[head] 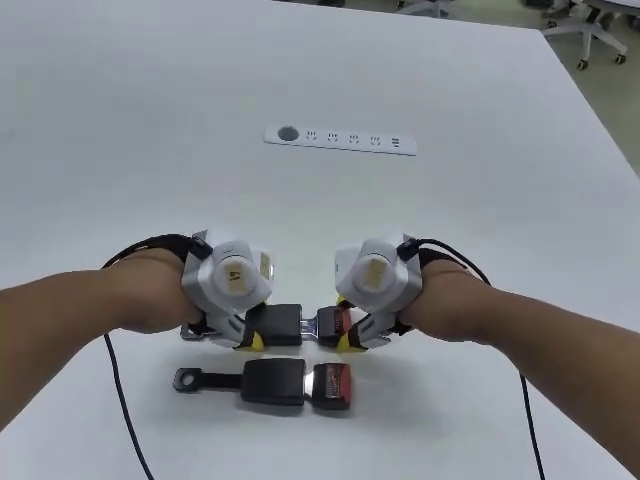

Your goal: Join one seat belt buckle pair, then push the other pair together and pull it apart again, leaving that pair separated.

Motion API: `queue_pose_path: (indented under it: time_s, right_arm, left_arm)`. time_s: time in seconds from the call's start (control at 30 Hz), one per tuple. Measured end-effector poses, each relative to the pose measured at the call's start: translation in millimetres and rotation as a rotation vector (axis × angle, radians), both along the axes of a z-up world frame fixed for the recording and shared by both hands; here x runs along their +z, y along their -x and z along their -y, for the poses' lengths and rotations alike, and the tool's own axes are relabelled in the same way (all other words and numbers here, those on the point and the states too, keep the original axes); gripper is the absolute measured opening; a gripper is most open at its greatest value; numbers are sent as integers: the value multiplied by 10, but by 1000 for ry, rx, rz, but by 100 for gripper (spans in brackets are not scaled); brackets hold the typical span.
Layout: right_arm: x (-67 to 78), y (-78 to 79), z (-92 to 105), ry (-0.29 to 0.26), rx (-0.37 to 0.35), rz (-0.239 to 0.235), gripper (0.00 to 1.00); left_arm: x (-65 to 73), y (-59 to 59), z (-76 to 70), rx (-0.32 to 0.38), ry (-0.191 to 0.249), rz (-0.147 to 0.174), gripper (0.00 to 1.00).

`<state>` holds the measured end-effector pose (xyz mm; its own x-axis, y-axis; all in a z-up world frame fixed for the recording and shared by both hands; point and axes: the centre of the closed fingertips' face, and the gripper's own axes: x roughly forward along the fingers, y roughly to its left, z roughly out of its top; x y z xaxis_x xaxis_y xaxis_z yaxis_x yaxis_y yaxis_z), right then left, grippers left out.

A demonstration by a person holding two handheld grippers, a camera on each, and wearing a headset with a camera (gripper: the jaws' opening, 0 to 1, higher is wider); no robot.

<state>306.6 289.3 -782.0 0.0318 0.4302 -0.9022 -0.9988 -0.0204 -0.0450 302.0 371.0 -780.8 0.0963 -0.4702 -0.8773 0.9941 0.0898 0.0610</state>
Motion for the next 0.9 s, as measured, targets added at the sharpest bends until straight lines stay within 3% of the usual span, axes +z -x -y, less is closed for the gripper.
queue_pose_path:
  time_s: [0.9]
  right_arm:
    - [17, 45, -129, -8, -12, 3, 29]
  left_arm:
    - [10, 17, 0, 0, 9, -1, 31]
